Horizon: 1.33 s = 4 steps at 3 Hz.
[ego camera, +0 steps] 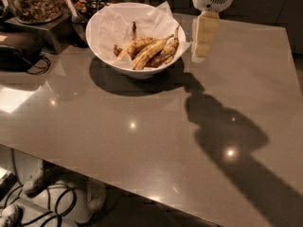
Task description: Pick banana from white bowl
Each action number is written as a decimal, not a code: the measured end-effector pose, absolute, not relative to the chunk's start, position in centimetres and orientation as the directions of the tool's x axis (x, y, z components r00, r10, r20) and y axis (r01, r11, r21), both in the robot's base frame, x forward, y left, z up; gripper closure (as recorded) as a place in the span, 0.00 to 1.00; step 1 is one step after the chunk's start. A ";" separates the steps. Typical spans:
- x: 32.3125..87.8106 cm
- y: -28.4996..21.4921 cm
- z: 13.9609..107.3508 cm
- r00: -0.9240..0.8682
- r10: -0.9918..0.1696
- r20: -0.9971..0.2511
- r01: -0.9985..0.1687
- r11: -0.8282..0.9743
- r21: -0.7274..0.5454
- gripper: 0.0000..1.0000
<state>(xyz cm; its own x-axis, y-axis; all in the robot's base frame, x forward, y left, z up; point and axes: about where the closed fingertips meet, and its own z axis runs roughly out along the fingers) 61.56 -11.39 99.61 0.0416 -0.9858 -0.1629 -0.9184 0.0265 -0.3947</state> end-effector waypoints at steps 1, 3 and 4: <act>61.8 -10.9 99.2 0.063 -0.980 -0.187 -0.922 0.014 -0.387 0.00; 65.5 -5.8 98.5 0.173 -0.968 -0.180 -0.923 -0.096 -0.372 0.00; 67.0 -3.7 97.8 0.218 -0.961 -0.169 -0.920 -0.145 -0.364 0.00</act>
Offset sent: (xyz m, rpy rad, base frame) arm 0.0409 0.0618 -0.0071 0.0155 0.0418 0.1453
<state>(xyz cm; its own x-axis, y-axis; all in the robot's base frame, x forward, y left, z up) 67.03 -3.75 97.81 0.2183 -0.9610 -0.1695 -0.9200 -0.1448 -0.3642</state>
